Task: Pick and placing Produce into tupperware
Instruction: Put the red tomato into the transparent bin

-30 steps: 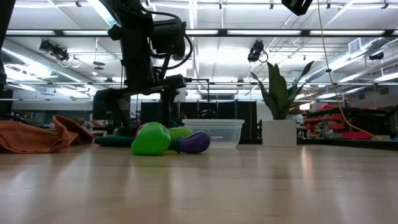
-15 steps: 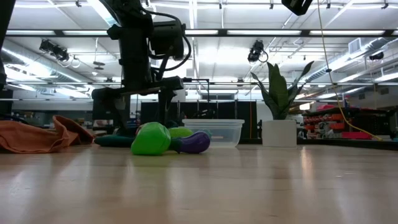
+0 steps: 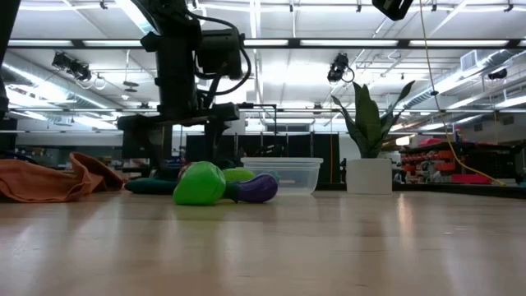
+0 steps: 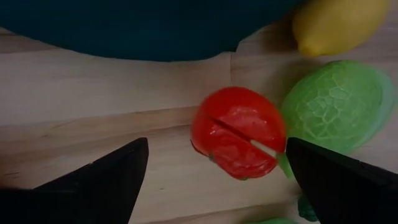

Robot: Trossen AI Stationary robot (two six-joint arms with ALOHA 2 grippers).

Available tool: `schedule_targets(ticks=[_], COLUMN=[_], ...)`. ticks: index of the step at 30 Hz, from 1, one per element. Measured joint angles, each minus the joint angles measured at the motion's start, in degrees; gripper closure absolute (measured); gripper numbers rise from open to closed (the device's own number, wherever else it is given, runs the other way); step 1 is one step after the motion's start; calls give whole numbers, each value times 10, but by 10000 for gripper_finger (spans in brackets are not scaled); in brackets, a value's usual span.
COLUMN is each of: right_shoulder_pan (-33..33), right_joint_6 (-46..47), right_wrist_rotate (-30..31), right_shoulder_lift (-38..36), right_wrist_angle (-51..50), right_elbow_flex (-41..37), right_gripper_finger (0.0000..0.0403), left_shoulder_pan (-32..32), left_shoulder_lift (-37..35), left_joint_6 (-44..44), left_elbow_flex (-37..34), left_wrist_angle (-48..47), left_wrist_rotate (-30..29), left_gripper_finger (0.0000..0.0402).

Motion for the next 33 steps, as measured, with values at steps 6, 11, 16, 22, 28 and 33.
schedule_targets(ticks=[6, 11, 16, 22, 28, 33], right_shoulder_pan=[0, 0, 0, 0, 0, 0], right_joint_6=[0, 0, 0, -1, -1, -1], right_wrist_rotate=[0, 0, 0, 0, 0, 0], right_shoulder_lift=[0, 0, 0, 0, 0, 0], right_wrist_angle=[0, 0, 0, 0, -3, -7], right_elbow_flex=[0, 0, 0, 0, 0, 0], right_gripper_finger=[236, 236, 236, 236, 236, 236], left_shoulder_pan=[0, 0, 0, 0, -3, -8], left_shoulder_lift=[0, 0, 1, 8, 41, 54], left_joint_6=[0, 1, 0, -4, -5, -4], left_elbow_flex=[0, 0, 0, 0, -1, -1], left_wrist_angle=[-1, -1, -1, 2, 24, 52], left_wrist_rotate=[-1, -7, -7, 4, 8, 7], left_gripper_finger=[32, 32, 36, 37, 37, 37])
